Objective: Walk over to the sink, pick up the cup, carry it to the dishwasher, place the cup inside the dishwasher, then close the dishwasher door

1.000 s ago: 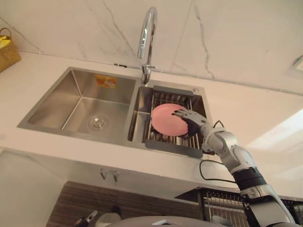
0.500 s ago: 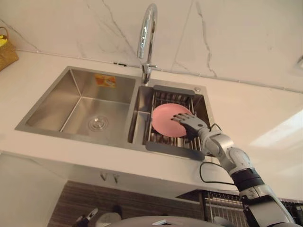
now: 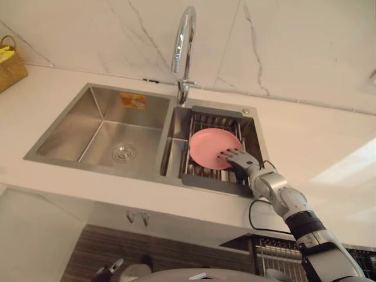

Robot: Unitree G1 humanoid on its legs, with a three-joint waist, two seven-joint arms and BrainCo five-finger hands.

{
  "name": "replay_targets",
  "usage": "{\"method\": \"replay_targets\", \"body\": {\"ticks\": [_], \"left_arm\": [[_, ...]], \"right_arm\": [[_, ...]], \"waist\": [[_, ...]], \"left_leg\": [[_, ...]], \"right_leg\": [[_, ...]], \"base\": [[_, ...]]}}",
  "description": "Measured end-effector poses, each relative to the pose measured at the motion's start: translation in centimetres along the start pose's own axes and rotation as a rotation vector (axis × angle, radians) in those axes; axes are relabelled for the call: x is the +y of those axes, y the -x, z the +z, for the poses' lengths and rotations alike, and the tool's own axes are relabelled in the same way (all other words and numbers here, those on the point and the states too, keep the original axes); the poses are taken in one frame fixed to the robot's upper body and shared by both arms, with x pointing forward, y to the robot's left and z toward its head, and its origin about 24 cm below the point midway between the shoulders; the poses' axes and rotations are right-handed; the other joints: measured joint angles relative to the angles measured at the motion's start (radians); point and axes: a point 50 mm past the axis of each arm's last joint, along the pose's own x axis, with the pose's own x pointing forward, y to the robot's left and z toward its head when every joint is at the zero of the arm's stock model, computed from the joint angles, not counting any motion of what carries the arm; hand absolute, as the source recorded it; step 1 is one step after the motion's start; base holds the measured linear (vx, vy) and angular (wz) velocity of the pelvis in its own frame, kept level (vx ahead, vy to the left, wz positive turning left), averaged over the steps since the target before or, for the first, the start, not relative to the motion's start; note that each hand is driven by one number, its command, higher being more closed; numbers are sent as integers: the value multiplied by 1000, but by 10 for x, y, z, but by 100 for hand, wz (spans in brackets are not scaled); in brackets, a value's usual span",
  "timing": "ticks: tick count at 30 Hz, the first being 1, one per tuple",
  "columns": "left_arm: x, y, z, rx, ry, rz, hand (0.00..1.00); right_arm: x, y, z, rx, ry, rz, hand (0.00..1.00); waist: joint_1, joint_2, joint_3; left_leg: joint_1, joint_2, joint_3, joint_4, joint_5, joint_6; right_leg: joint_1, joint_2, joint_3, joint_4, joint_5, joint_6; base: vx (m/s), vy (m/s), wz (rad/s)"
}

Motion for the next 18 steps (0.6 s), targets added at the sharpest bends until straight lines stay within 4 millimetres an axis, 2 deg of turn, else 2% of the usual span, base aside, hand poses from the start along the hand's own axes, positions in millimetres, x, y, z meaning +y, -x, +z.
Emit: {"method": "replay_targets", "body": {"ticks": [8,9,18], "left_arm": [[0,0,0,-2,-4,3,0],[0,0,1,-2,-5,4,0],[-1,0,0,0,-14,5,0]], "right_arm": [[0,-1,-1,26,24,-92,0],[0,-1,-1,28,25,-100,100],[2,-7,-9,100,40,-150,100]], "waist": [[-2,-3,-4],[-2,-3,-4],[0,3,-8]], "left_leg": [[0,0,-2,0,5,6],[2,0,-2,0,5,6],[0,1,-14,-1,3,0]], "right_leg": [[2,0,-5,-2,0,1],[3,0,-5,-2,0,1],[10,1,-21,-3,0,-1]], "base": [[0,0,0],[0,0,0],[-7,-1,4]]}}
